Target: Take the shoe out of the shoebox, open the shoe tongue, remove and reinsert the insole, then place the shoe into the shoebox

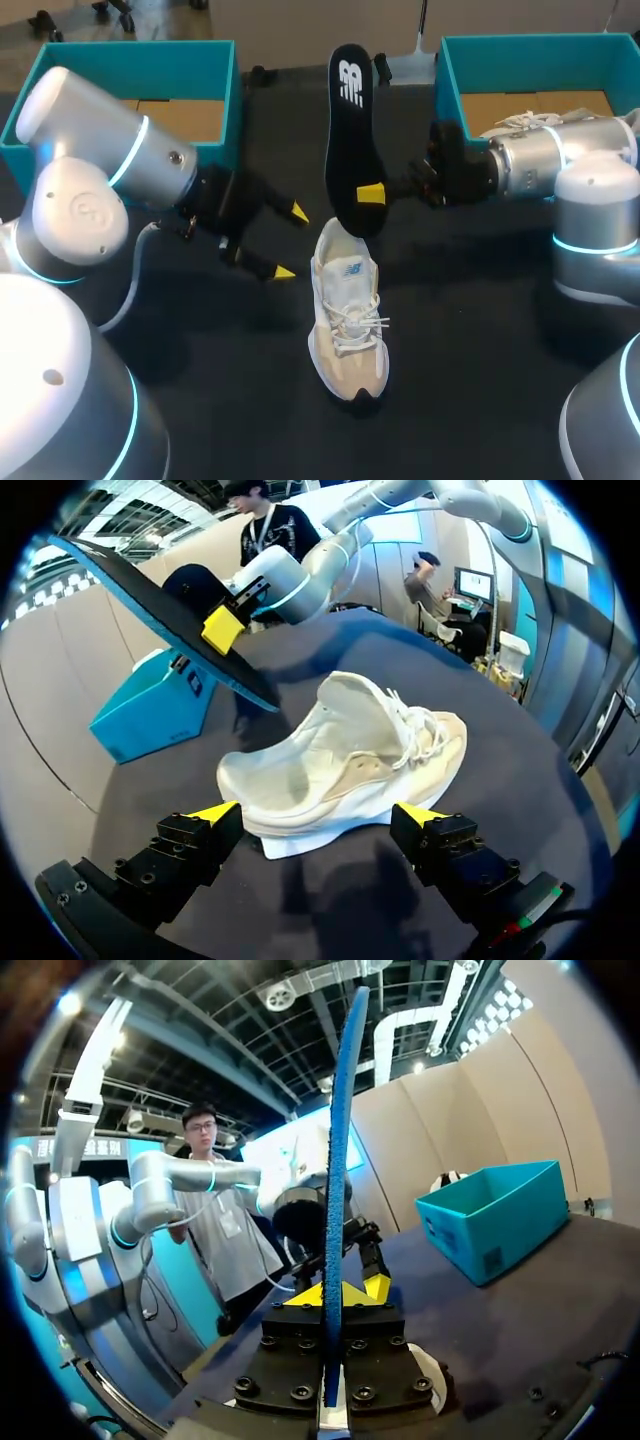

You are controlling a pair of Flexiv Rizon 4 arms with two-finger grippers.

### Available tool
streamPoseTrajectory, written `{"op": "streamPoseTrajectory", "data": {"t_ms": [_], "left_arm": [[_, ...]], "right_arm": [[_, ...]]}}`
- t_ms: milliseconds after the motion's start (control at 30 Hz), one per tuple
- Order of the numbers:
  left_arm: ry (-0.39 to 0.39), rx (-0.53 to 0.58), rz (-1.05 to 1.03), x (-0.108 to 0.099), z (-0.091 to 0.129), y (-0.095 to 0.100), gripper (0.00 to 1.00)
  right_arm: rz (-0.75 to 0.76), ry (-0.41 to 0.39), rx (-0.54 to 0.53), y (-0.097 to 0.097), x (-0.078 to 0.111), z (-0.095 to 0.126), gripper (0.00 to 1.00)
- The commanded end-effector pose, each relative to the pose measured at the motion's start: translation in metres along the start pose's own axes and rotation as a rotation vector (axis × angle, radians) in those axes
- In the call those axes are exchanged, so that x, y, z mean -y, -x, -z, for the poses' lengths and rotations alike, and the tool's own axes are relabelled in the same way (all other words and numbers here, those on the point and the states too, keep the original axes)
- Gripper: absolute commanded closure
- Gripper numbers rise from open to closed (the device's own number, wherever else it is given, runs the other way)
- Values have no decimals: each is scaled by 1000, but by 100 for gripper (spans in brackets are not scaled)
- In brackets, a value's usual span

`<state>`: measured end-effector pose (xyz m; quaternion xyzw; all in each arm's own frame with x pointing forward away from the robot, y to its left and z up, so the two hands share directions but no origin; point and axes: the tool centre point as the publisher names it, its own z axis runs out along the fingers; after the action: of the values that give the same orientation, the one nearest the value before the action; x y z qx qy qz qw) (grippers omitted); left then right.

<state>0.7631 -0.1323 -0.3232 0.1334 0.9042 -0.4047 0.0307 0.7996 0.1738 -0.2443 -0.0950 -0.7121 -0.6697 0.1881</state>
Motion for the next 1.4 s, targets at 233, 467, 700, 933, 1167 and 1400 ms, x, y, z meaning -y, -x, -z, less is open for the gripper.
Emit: {"op": "streamPoseTrajectory", "data": {"t_ms": [233, 467, 700, 933, 1167, 1400], "left_arm": [[10, 6, 34, -8, -12, -12, 0], [9, 20, 68, -13, -18, -15, 0], [30, 3, 107, -11, -21, -16, 0], [50, 18, 120, -13, -23, -13, 0], [53, 3, 133, -14, -28, -9, 0], [67, 5, 126, -12, -29, -3, 0]], "right_arm": [[-6, 0, -8, 3, 2, -3, 100], [-16, 10, -31, 9, 10, -15, 100], [-40, 26, -69, 12, 21, -30, 100], [-54, 37, -83, 16, 30, -35, 100], [-72, 45, -85, 20, 39, -36, 100], [-84, 56, -86, 22, 45, -36, 100]]}}
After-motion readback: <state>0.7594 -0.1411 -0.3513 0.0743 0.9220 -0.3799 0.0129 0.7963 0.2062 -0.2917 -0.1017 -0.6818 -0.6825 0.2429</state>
